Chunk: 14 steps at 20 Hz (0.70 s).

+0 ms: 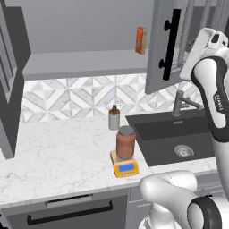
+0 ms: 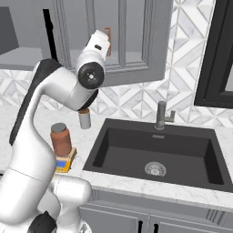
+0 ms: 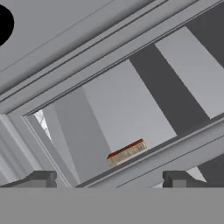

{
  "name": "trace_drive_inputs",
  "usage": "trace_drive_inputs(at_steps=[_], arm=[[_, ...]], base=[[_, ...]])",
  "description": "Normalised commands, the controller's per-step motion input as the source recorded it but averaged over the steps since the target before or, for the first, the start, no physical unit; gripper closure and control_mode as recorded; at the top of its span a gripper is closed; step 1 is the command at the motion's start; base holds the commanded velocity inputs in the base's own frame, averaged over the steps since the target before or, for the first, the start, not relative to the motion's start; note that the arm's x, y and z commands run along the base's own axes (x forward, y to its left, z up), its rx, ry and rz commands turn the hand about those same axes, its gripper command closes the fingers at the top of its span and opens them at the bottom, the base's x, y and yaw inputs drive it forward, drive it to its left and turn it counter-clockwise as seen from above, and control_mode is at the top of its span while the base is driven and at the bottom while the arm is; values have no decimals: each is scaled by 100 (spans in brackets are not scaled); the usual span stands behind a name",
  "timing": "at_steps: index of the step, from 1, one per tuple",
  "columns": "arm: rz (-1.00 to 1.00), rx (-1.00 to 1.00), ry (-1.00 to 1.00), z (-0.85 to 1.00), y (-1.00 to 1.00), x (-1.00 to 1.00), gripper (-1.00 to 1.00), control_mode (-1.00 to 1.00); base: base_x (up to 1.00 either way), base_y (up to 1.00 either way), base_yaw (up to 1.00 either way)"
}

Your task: Pick the honey bottle and place it on the digital scale for weighing, and close the cabinet.

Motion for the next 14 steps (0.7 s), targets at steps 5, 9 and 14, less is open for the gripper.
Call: trace_drive_inputs(at_steps=[5, 9, 14], arm=[[-20, -7, 3, -31, 23, 88, -100, -100], [-4, 0, -1, -33, 0, 74, -100, -100], [0, 0, 0, -35, 0, 80, -100, -100]], base=[[0, 0, 0], [0, 0, 0], [0, 0, 0]])
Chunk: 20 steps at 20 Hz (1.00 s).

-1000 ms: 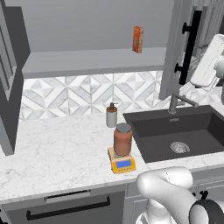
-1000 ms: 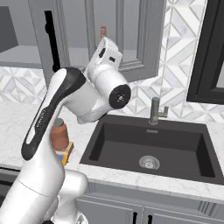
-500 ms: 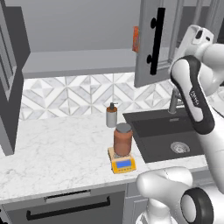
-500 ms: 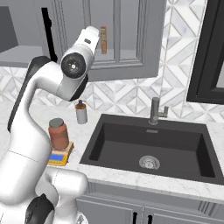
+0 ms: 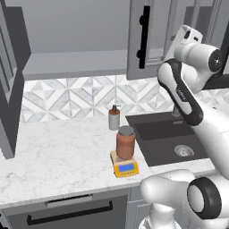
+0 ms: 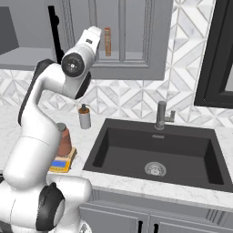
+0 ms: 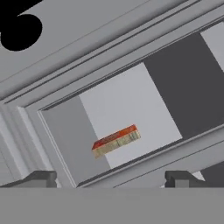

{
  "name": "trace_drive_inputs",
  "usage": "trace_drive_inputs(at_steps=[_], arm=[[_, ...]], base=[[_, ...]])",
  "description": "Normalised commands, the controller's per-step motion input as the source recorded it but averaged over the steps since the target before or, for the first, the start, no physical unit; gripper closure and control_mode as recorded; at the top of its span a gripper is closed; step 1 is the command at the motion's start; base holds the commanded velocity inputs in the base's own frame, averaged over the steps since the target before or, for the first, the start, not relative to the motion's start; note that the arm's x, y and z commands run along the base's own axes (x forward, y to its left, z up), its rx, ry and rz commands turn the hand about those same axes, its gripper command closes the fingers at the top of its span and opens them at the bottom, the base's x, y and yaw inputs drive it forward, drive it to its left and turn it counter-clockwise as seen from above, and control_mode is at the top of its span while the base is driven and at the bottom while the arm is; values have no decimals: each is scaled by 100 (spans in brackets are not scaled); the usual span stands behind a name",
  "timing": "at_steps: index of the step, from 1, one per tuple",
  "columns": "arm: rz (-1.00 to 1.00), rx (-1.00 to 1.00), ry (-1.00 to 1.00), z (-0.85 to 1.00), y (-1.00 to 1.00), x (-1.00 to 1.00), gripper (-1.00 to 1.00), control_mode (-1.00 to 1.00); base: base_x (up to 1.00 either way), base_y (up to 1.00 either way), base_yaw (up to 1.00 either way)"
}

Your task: Pick the honey bottle and place it on the digital scale for weighing, and close the cabinet.

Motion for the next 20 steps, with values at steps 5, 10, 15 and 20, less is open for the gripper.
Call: trace_drive_inputs(at_steps=[5, 10, 15, 20], arm=[[0, 0, 0, -45, 0, 100, -100, -100], [0, 0, 6, -51, 0, 100, -100, -100], [0, 0, 2, -35, 0, 71, -100, -100], [0, 10, 26, 35, -9, -58, -100, -100]], base=[[0, 0, 0], [0, 0, 0], [0, 0, 0], [0, 0, 0]])
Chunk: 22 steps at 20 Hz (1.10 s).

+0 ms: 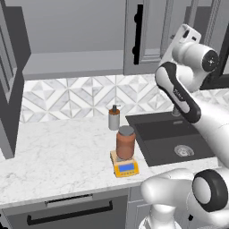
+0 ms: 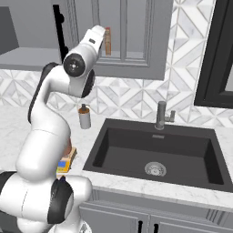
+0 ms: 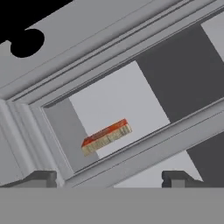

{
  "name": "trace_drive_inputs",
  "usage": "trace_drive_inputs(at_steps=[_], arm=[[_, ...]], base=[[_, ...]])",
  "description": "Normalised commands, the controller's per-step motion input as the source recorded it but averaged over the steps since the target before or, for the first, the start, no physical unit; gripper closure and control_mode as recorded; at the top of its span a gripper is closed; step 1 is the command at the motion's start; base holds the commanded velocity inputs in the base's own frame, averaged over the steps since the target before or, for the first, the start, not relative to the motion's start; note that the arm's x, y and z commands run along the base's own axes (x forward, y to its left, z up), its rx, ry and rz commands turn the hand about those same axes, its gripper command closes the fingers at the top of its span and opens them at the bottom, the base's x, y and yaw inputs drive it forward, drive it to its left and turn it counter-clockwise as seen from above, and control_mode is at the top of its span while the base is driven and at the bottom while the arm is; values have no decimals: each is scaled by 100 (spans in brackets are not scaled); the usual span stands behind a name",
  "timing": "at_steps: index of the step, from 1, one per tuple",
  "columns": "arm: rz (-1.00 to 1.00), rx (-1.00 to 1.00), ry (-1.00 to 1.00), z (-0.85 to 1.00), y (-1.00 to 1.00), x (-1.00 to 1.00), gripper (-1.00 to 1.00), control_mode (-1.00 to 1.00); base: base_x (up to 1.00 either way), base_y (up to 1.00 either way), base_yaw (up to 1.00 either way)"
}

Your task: Pick the honey bottle and place it on the digital scale for weighing, and close the cabinet.

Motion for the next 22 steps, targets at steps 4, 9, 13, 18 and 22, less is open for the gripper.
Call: trace_drive_inputs(at_steps=[4, 9, 13, 18, 22], arm=[[0, 9, 10, 44, -7, -74, -100, -100], [0, 8, -2, 18, -1, -94, -100, -100], [-5, 18, -16, -26, 22, -100, -100, -100], [-4, 21, -27, -52, 30, -100, -100, -100], [-1, 19, -20, -45, 78, -60, -100, -100]], base=[[0, 0, 0], [0, 0, 0], [0, 0, 0], [0, 0, 0], [0, 0, 0]])
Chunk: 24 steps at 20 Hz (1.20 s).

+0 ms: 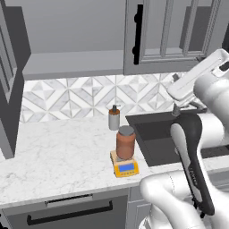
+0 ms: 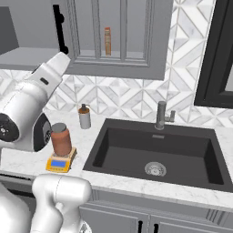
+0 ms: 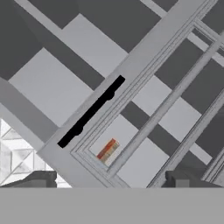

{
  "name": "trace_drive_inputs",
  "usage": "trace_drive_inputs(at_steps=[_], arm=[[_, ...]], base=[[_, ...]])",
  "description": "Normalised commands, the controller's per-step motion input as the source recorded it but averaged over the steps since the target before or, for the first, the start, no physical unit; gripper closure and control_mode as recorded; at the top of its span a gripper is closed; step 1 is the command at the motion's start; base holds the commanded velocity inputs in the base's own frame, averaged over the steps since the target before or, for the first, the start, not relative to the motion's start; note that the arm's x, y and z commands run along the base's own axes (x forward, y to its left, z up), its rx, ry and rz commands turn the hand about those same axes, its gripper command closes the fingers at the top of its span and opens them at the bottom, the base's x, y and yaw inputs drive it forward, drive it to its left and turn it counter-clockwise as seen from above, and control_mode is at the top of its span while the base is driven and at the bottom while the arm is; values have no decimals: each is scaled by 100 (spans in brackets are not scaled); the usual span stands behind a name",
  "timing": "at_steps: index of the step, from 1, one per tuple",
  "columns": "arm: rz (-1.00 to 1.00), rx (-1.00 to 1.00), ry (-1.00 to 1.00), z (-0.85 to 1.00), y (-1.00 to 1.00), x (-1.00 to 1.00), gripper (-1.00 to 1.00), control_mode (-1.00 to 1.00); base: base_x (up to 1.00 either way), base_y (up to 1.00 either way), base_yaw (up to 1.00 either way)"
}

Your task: Pick the honey bottle and place it on the digital scale for weighing, and close the cabinet.

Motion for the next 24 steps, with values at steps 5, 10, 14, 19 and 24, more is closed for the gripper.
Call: trace_drive_inputs(at_steps=[5, 10, 14, 19, 24], arm=[[-1, 17, -15, -41, 97, -31, -100, -100], [0, 9, -7, -26, 100, -10, -100, -100], [0, 5, -7, -11, 94, -55, -100, -100], [0, 10, -7, 0, 41, -94, -100, -100], [0, -2, -14, 3, 32, -100, -100, -100]], base=[[0, 0, 0], [0, 0, 0], [0, 0, 0], [0, 0, 0], [0, 0, 0]])
